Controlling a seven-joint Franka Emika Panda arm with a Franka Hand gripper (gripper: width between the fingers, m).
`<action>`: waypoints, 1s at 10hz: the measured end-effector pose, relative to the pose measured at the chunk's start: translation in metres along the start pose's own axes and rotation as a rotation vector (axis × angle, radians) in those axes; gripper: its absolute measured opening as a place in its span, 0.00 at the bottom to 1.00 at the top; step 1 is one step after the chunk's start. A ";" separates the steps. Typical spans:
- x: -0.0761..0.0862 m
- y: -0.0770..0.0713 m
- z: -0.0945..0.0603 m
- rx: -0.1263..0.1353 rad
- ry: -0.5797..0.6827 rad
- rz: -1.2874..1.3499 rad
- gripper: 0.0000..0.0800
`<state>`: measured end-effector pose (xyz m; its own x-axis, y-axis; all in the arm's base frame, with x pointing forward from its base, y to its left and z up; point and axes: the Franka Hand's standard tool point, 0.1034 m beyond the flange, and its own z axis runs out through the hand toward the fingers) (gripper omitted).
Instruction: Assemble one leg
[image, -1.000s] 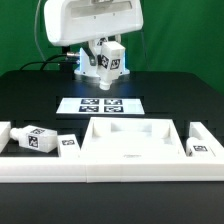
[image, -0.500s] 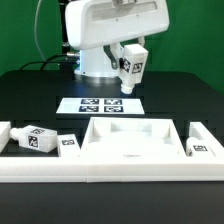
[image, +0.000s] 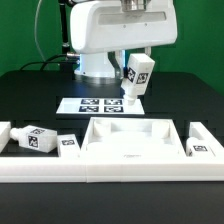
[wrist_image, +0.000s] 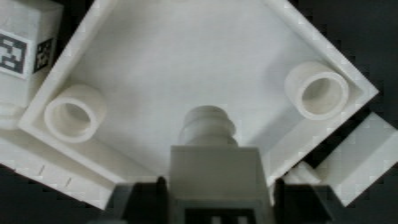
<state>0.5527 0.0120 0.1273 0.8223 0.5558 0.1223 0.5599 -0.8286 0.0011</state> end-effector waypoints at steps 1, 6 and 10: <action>0.000 -0.001 0.001 0.000 -0.004 0.022 0.35; 0.052 0.007 0.012 -0.051 0.006 0.141 0.35; 0.051 0.016 0.011 -0.103 0.013 0.117 0.35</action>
Offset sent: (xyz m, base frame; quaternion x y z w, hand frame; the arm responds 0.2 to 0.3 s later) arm 0.0623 0.0427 -0.0165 0.0263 0.0425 0.0938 0.9943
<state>0.6049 0.0278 0.1231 0.8794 0.4548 0.1406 0.4465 -0.8905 0.0877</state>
